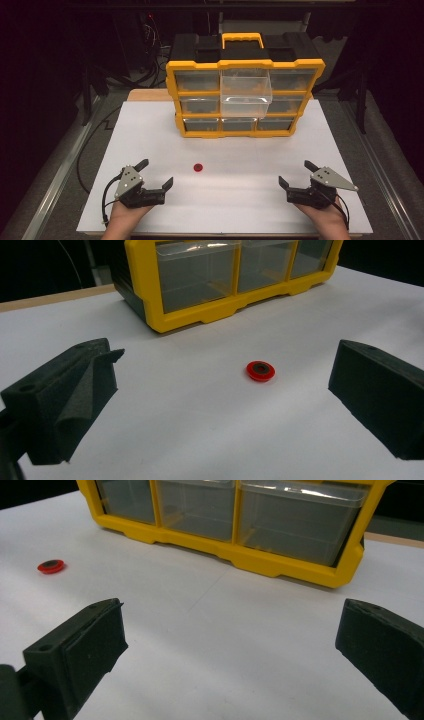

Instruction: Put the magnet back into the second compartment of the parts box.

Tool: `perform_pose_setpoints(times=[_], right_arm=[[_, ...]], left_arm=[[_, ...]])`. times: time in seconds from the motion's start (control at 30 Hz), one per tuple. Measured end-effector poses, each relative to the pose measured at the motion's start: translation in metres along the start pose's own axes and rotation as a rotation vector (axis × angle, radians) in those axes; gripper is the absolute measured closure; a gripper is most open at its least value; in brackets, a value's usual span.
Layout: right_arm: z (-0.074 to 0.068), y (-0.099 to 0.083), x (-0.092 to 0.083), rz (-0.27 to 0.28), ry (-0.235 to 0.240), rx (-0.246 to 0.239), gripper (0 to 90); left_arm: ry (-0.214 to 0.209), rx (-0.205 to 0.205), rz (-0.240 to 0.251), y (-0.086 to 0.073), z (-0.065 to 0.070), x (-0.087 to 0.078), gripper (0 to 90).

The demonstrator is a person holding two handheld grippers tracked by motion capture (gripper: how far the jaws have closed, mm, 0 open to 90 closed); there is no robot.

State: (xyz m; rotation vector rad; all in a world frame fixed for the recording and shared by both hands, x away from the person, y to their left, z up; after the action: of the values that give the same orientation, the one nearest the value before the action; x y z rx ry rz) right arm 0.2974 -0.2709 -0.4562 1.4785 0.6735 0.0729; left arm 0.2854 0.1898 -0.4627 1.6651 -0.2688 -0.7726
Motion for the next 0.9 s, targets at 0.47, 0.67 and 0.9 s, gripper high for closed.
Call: perform_pose_setpoints(times=[0.47, 0.67, 0.9], right_arm=[[-0.0009, 0.0028, -0.0033, 0.027, -0.001, -0.004, 0.3], [-0.0006, 0.0033, -0.0036, 0.023, -0.013, -0.009, 0.3], [0.0009, 0.0028, -0.0029, 0.008, -0.027, 0.002, 0.3]], left_arm=[[0.013, -0.001, 0.002, -0.0002, -0.0010, -0.0007, 0.2], [-0.001, -0.006, -0.002, 0.0000, -0.0003, 0.0000, 0.2], [-0.006, 0.001, -0.005, 0.0002, 0.0002, 0.0006, 0.2]])
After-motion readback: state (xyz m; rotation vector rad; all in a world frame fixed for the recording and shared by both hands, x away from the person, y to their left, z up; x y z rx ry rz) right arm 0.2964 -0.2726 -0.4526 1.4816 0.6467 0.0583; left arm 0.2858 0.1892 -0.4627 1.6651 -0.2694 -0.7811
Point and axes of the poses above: each handheld gripper's, and its own axes: x roughly forward along the jaws, y roughly out of its top, z roughly to its right, the point moved 3 cm from there along x, roughly forward along the jaws, and after that the axes turned 5 degrees about x, right-handed, at the moved point
